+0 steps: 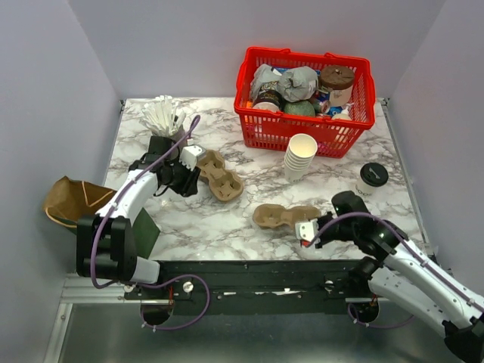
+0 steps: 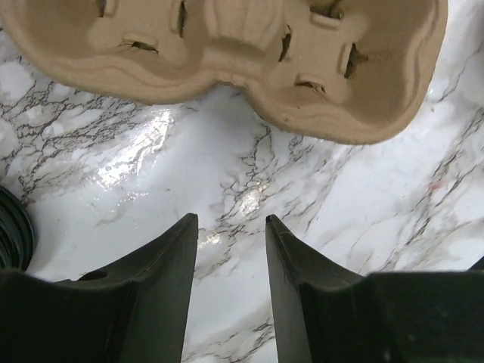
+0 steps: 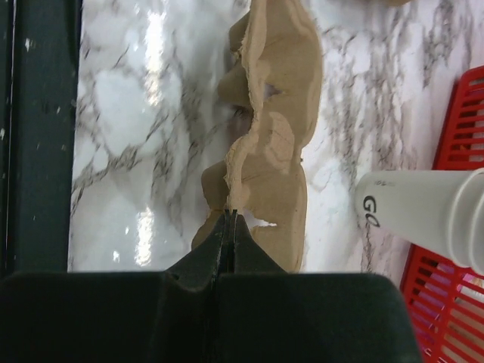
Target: Pack the takeout coffee
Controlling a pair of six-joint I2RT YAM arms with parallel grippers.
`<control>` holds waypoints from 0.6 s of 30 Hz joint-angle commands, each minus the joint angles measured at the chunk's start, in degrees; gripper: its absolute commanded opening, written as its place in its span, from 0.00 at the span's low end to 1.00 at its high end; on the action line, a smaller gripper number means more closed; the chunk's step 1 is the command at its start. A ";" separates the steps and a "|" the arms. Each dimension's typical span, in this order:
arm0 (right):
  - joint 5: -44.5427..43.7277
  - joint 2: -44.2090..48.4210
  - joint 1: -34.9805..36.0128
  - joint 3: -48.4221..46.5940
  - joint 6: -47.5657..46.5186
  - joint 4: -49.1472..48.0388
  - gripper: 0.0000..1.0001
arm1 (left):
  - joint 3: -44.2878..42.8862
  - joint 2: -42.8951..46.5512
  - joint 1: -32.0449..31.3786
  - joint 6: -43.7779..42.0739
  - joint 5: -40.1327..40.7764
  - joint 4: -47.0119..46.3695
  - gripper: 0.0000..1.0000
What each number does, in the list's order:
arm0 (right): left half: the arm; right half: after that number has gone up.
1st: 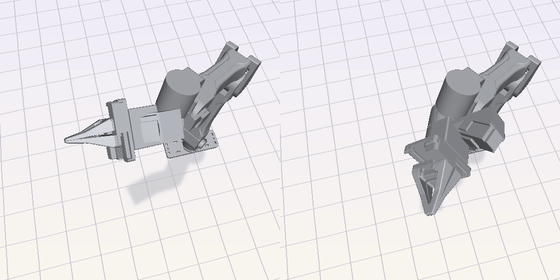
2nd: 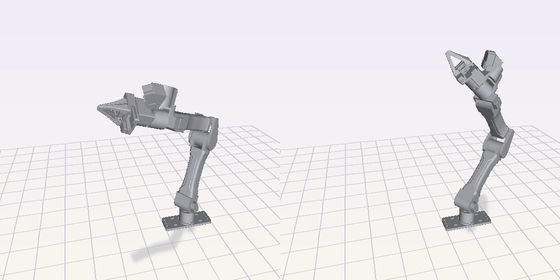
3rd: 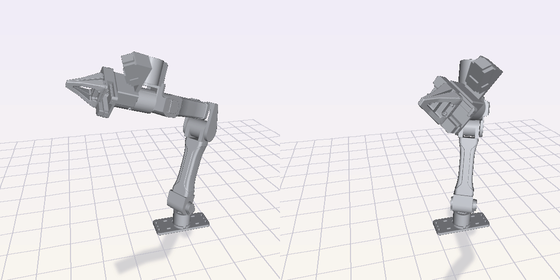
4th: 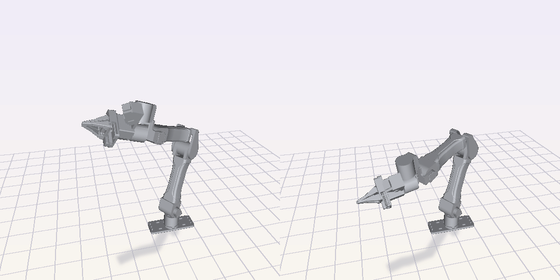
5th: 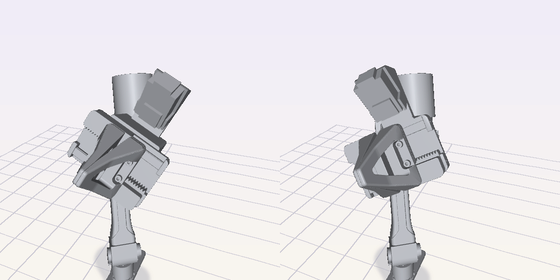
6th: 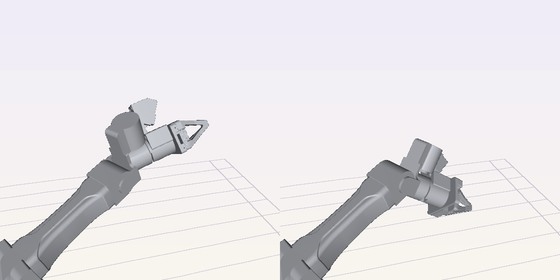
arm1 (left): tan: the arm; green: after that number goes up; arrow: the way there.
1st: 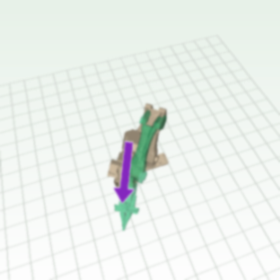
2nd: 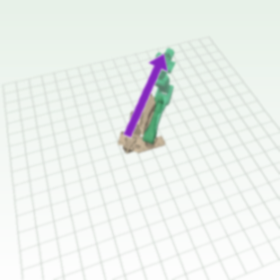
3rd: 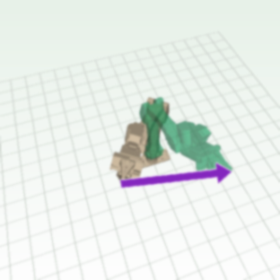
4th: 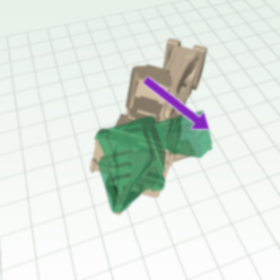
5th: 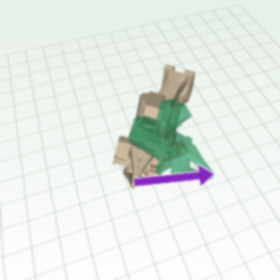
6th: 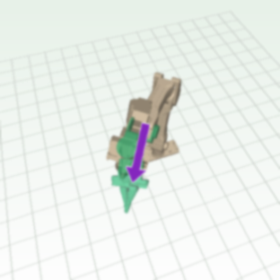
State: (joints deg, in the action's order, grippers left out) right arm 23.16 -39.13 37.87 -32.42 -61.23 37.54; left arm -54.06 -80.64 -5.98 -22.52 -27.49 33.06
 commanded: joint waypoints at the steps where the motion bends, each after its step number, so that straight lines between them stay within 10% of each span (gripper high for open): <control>1: -4.96 6.52 0.28 4.30 -10.31 7.26 0.00 | 2.64 1.45 -1.31 -13.16 0.24 1.40 0.49; 12: -10.85 24.09 0.19 7.38 -16.72 22.04 0.04 | 5.37 -1.18 -5.36 -15.01 3.40 -2.99 0.49; 18: -12.17 29.11 0.19 7.21 -17.00 24.51 0.65 | 3.44 -6.09 -6.68 -14.57 6.39 -6.07 0.49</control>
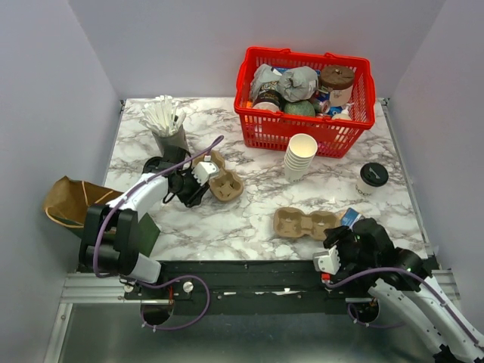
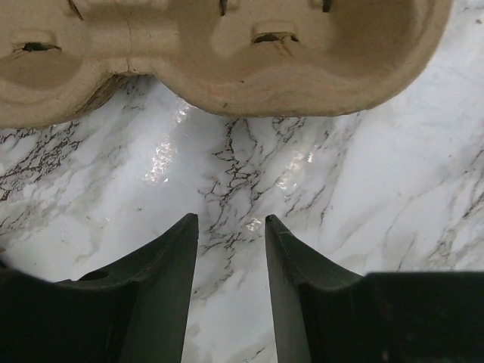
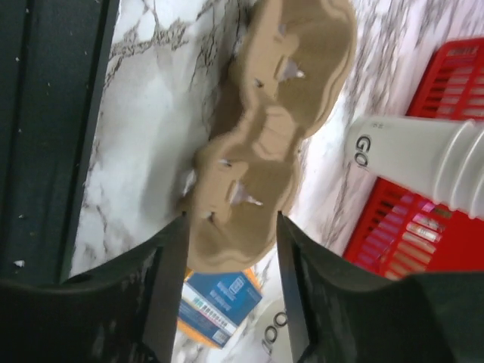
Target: Pack the takeout coffee
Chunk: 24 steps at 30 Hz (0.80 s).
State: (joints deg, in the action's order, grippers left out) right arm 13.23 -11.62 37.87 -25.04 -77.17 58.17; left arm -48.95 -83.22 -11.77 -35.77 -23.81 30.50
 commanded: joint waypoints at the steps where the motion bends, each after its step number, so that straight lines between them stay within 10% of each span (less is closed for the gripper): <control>1: -1.81 1.51 0.19 -0.88 -0.45 4.66 0.74 | -2.20 -4.22 -0.97 -1.15 2.81 -3.87 0.49; 2: -0.50 1.16 0.19 -1.59 0.17 4.93 1.00 | -3.16 -4.84 -1.50 -1.23 3.16 -4.48 0.49; 12: -3.30 -11.92 0.19 -12.40 20.27 -11.14 1.00 | -8.26 -12.39 -3.96 -0.62 -2.11 -11.07 0.49; 24: -13.06 -21.87 -0.16 -16.89 29.61 -27.23 1.00 | -30.94 -30.77 -3.53 20.73 4.03 -15.20 0.49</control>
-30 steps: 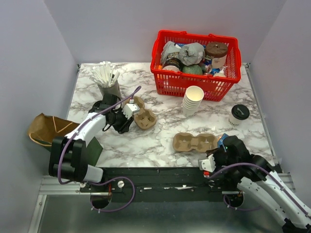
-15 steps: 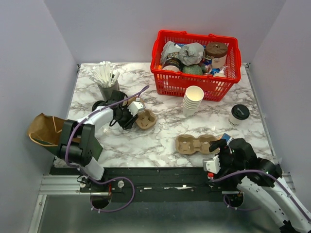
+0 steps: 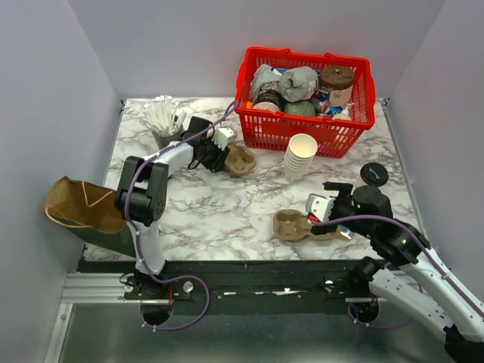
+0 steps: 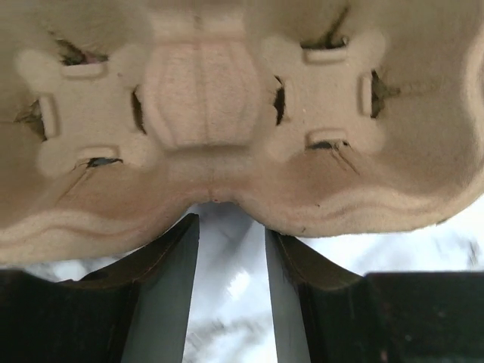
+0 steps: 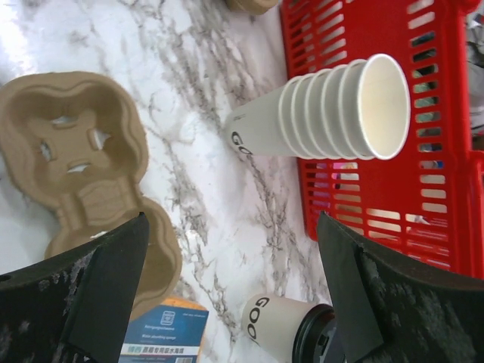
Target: Pack the takeout coffee
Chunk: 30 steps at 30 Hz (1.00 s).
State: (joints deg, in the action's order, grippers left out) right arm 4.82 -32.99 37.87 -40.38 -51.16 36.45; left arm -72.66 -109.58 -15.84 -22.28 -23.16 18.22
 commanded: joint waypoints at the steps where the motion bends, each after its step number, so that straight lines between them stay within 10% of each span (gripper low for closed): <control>1: -4.64 -0.58 -0.16 -1.80 3.96 -5.68 1.00 | -7.32 -4.33 0.89 7.43 3.56 -4.14 0.49; 15: 0.88 -10.50 -0.34 -8.47 13.08 -8.14 1.00 | -7.22 18.50 1.42 -9.52 -14.37 33.70 0.71; 23: 8.18 -25.71 -3.23 -17.01 26.18 -12.18 1.00 | -28.82 28.90 3.17 -20.24 -1.91 56.35 0.78; 30: 19.77 -32.39 -4.20 -23.95 34.10 -14.30 1.00 | -39.59 30.64 17.93 -33.33 8.81 68.71 0.79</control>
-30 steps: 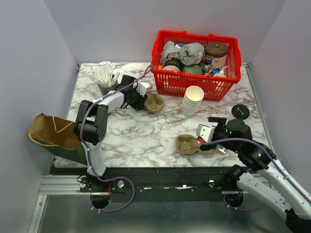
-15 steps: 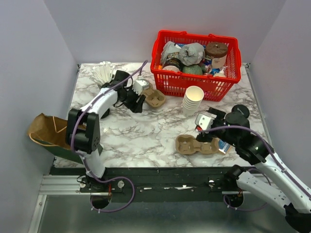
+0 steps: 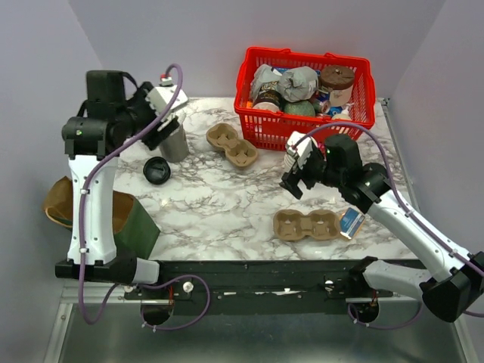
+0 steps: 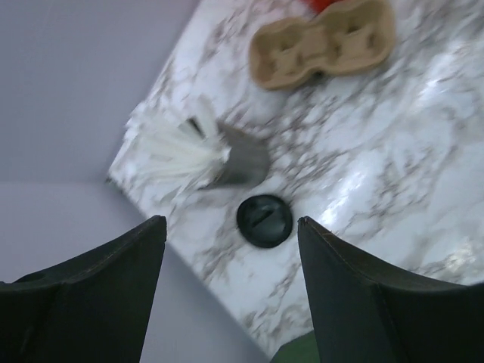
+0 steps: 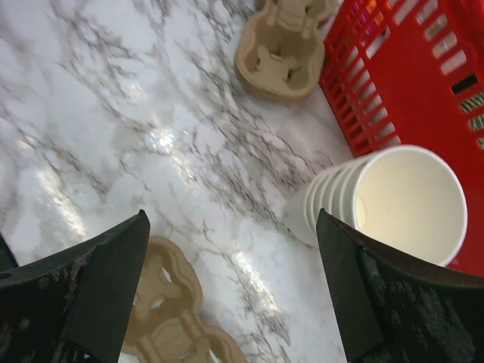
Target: Pack the takeout coffee
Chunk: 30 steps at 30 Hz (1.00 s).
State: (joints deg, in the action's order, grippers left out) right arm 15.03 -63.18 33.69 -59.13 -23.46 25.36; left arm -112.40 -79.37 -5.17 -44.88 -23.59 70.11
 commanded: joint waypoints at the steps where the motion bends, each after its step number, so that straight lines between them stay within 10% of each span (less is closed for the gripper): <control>1: 10.02 -3.87 -0.03 -6.33 6.67 -2.96 1.00 | 1.82 4.02 9.37 -17.02 9.79 16.82 0.80; 15: 14.33 -5.21 -0.03 -4.68 11.25 -4.62 1.00 | 26.07 19.08 12.99 -36.85 17.70 17.26 0.83; 24: 13.98 -5.29 -0.03 -3.36 11.60 -4.80 1.00 | 23.38 20.75 13.08 -28.43 13.66 17.00 0.80; 30: 15.38 -8.18 -0.03 -4.14 13.35 -7.08 1.00 | 19.85 17.07 13.08 -16.01 31.02 16.73 0.81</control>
State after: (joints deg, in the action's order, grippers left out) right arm 28.01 -69.23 33.67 -63.11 -11.77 21.26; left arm -90.24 -59.92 7.51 -73.12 -6.55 77.01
